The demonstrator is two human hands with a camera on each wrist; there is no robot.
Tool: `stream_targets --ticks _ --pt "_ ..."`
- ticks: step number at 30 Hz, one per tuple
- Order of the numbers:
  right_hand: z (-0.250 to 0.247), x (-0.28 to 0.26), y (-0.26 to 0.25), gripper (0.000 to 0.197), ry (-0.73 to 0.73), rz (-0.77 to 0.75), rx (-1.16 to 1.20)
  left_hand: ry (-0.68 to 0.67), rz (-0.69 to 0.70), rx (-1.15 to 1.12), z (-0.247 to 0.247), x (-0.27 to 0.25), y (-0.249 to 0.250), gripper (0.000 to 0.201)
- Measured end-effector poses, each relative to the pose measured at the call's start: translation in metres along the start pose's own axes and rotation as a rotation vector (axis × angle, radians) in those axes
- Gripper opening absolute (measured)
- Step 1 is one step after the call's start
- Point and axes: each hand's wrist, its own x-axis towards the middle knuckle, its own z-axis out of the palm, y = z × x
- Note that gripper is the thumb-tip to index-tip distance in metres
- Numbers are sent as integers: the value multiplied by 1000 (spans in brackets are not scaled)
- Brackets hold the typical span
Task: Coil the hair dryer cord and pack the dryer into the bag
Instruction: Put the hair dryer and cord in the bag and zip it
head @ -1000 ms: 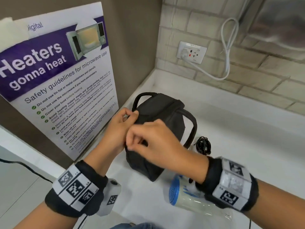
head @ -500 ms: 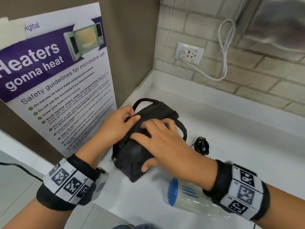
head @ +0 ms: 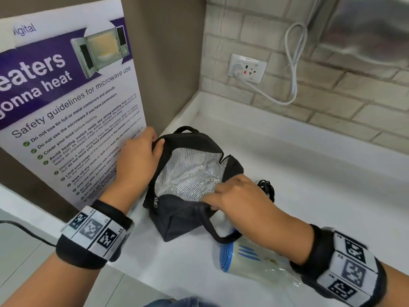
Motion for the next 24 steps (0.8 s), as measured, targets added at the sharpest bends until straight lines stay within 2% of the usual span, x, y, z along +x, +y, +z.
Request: stream_targets --ticks 2,6,10,13,15,18,24 --pt "2 4 3 11 36 16 36 -7 1 -7 -1 -2 7 18" --pt "-3 2 15 35 103 48 203 -68 -15 34 -3 -6 12 26" --pt "-15 -10 40 34 197 190 336 -153 20 86 -4 -15 20 37" --pt "-17 -21 65 32 204 328 400 -120 59 50 -9 -22 37 30" --pt "-12 -28 82 30 189 391 388 -69 138 -14 -13 -29 52 22" --pt "4 -41 106 24 117 450 363 -20 326 -101 -15 -42 78 15" --pt "53 -66 138 27 -174 504 308 -152 695 -40 17 -74 119 13"
